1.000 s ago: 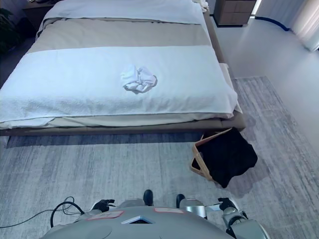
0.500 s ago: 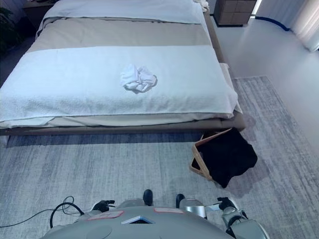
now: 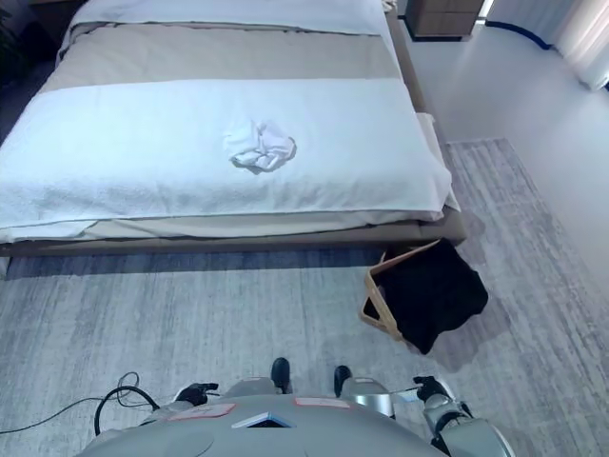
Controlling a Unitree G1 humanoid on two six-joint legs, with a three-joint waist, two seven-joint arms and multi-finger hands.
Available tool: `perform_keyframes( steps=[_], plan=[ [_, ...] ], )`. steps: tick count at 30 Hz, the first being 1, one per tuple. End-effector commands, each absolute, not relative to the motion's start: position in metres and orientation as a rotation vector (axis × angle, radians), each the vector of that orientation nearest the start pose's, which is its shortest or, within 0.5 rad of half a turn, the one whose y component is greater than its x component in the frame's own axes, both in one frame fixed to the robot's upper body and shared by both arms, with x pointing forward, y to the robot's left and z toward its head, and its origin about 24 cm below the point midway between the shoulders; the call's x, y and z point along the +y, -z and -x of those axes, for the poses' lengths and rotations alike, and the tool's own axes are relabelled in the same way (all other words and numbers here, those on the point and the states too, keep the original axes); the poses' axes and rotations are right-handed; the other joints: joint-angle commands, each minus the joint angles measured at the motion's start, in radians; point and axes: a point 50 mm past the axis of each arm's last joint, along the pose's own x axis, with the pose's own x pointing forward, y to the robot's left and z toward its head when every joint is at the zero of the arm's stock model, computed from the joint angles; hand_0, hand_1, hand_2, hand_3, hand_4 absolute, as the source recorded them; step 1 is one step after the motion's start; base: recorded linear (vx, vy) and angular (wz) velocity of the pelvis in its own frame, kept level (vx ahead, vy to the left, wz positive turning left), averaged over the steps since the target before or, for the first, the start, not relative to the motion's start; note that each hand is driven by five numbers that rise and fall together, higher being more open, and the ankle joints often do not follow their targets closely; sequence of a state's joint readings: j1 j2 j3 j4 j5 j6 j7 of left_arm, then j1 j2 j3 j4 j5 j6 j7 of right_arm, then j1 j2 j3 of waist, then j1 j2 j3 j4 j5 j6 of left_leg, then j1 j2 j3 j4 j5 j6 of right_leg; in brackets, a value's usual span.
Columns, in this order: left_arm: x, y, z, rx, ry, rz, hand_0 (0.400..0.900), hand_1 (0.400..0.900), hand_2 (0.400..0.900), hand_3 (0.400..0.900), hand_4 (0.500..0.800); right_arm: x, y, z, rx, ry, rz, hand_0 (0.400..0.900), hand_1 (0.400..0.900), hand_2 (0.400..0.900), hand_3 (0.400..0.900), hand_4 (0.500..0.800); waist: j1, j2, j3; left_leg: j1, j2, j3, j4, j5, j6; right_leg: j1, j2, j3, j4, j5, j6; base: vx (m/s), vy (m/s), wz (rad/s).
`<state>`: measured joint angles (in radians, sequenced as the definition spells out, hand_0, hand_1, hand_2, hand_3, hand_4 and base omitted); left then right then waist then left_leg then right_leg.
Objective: Put the clothes on the bed into the basket.
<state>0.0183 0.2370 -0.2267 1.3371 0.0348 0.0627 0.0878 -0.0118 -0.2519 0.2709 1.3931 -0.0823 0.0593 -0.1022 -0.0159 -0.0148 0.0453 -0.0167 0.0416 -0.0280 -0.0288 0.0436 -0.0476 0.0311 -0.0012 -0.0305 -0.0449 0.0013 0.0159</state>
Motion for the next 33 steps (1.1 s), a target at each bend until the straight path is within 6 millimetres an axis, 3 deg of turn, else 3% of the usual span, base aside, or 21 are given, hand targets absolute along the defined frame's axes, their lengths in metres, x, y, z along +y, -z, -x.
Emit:
perform_keyframes(
  steps=[1,4,5,8,9,11,14,16,17,19,22,24,26,27,28,30,33],
  plan=[
    [0.249,0.159,-0.092,1.306,-0.117,-0.435,0.900,0.900,0.900,0.900,0.800,-0.274,0.154,-0.081,1.364,0.064,0.618,0.900,0.900,0.900,0.900,0.800,0.056,-0.074,0.124,-0.164,-0.092,-0.005,0.394,-0.012,0.010,0.016,-0.012,-0.020,0.088,-0.064,-0.002,0.00,-0.210,0.02],
    [0.248,0.159,-0.096,1.288,-0.129,-0.424,0.900,0.900,0.900,0.900,0.800,-0.282,0.151,-0.080,1.372,0.079,0.648,0.900,0.900,0.900,0.900,0.800,0.065,-0.082,0.132,-0.282,-0.071,0.035,0.318,-0.003,0.017,0.048,-0.018,-0.030,0.066,-0.086,0.006,0.24,-0.035,0.08],
    [0.248,0.160,-0.090,1.303,-0.138,-0.414,0.900,0.900,0.900,0.900,0.800,-0.285,0.152,-0.072,1.399,0.080,0.653,0.900,0.900,0.900,0.900,0.800,0.090,-0.070,0.118,-0.308,-0.015,0.049,0.194,0.082,0.005,0.099,-0.002,-0.025,0.047,-0.108,0.014,0.46,0.040,-0.20],
    [0.249,0.162,-0.079,1.332,-0.152,-0.403,0.900,0.900,0.900,0.900,0.800,-0.286,0.153,-0.063,1.422,0.073,0.662,0.900,0.900,0.900,0.900,0.800,0.121,-0.067,0.111,-0.350,0.000,0.047,0.031,0.140,-0.008,0.162,-0.003,0.010,0.033,-0.142,0.017,0.48,0.066,-0.43],
    [0.250,0.164,-0.066,1.374,-0.175,-0.382,0.900,0.900,0.900,0.900,0.800,-0.284,0.154,-0.061,1.426,0.070,0.659,0.900,0.900,0.900,0.900,0.800,0.137,-0.059,0.094,-0.373,0.025,0.026,-0.035,0.177,-0.032,0.205,-0.003,0.053,0.029,-0.170,0.025,0.49,0.113,-0.50],
    [0.251,0.165,-0.058,1.398,-0.196,-0.363,0.900,0.900,0.900,0.900,0.800,-0.283,0.154,-0.062,1.424,0.067,0.653,0.900,0.900,0.900,0.900,0.800,0.148,-0.058,0.077,-0.388,0.051,0.051,-0.038,0.209,-0.052,0.250,-0.016,0.083,0.020,-0.189,0.039,0.56,0.165,-0.66],
    [0.254,0.165,-0.052,1.414,-0.236,-0.335,0.900,0.900,0.900,0.900,0.800,-0.276,0.157,-0.063,1.425,0.047,0.638,0.900,0.900,0.900,0.900,0.800,0.178,-0.069,0.031,-0.362,0.040,0.042,0.001,0.245,-0.034,0.303,-0.070,0.104,0.025,-0.209,0.068,0.51,0.252,-0.62],
    [0.256,0.164,-0.056,1.402,-0.243,-0.337,0.900,0.900,0.900,0.900,0.800,-0.275,0.157,-0.064,1.416,0.051,0.626,0.900,0.900,0.900,0.900,0.800,0.174,-0.077,0.023,-0.371,0.034,0.057,0.031,0.239,-0.033,0.299,-0.090,0.101,0.054,-0.203,0.078,0.29,0.170,0.02],
    [0.255,0.163,-0.061,1.391,-0.228,-0.348,0.900,0.900,0.900,0.900,0.800,-0.274,0.157,-0.066,1.407,0.062,0.610,0.900,0.900,0.900,0.900,0.800,0.166,-0.091,0.015,-0.381,0.011,0.079,0.092,0.226,-0.026,0.288,-0.126,0.089,0.097,-0.143,0.101,0.29,0.178,-0.12],
    [0.257,0.161,-0.071,1.360,-0.189,-0.392,0.900,0.900,0.900,0.900,0.800,-0.271,0.157,-0.073,1.384,0.053,0.600,0.900,0.900,0.900,0.900,0.800,0.164,-0.104,-0.003,-0.347,-0.012,0.096,0.088,0.190,0.006,0.225,-0.151,0.113,0.242,0.043,0.117,0.40,0.247,-0.06],
    [0.259,0.158,-0.085,1.316,-0.166,-0.404,0.900,0.900,0.900,0.900,0.800,-0.270,0.155,-0.083,1.350,0.051,0.602,0.900,0.900,0.900,0.900,0.800,0.144,-0.070,0.021,-0.246,-0.048,0.093,0.037,0.148,0.057,0.091,-0.146,0.089,0.517,0.221,0.096,0.33,0.269,0.16],
    [0.258,0.156,-0.093,1.298,-0.148,-0.419,0.900,0.900,0.900,0.900,0.800,-0.267,0.155,-0.087,1.335,0.051,0.594,0.900,0.900,0.900,0.900,0.800,0.110,-0.043,0.053,-0.158,-0.071,0.062,-0.011,0.123,0.079,0.005,-0.115,0.069,0.618,0.184,0.082,0.38,0.249,0.38],
    [0.259,0.155,-0.096,1.293,-0.136,-0.433,0.900,0.900,0.900,0.900,0.800,-0.266,0.156,-0.083,1.348,0.051,0.583,0.900,0.900,0.900,0.900,0.800,0.072,-0.015,0.082,-0.075,-0.078,0.026,-0.046,0.102,0.087,-0.106,-0.060,0.033,0.608,0.068,0.057,0.50,0.155,0.63],
    [0.258,0.156,-0.095,1.301,-0.128,-0.436,0.900,0.900,0.900,0.900,0.800,-0.267,0.158,-0.075,1.376,0.060,0.569,0.900,0.900,0.900,0.900,0.800,0.050,0.002,0.092,-0.008,-0.072,0.007,-0.058,0.070,0.081,-0.171,-0.059,-0.043,0.506,-0.013,0.045,0.47,0.065,0.63],
    [0.258,0.156,-0.095,1.301,-0.128,-0.436,0.900,0.900,0.900,0.900,0.800,-0.267,0.158,-0.074,1.376,0.060,0.569,0.900,0.900,0.900,0.900,0.800,0.042,0.001,0.098,-0.001,-0.074,0.000,-0.058,0.068,0.081,-0.160,-0.062,-0.050,0.506,-0.019,0.044,0.46,-0.004,0.58],
    [0.255,0.158,-0.092,1.315,-0.105,-0.442,0.900,0.900,0.900,0.900,0.800,-0.269,0.159,-0.064,1.416,0.077,0.558,0.900,0.900,0.900,0.900,0.800,0.021,-0.004,0.103,0.045,-0.087,-0.017,-0.058,0.027,0.068,-0.203,-0.098,-0.090,0.299,0.021,0.065,0.40,-0.090,0.43],
    [0.252,0.160,-0.087,1.334,-0.082,-0.452,0.900,0.900,0.900,0.900,0.800,-0.270,0.160,-0.051,1.463,0.083,0.548,0.900,0.900,0.900,0.900,0.800,-0.025,-0.012,0.113,0.132,-0.083,-0.051,-0.058,-0.052,0.043,-0.253,-0.127,-0.060,0.047,0.155,0.119,0.55,-0.137,0.48]
  ],
)
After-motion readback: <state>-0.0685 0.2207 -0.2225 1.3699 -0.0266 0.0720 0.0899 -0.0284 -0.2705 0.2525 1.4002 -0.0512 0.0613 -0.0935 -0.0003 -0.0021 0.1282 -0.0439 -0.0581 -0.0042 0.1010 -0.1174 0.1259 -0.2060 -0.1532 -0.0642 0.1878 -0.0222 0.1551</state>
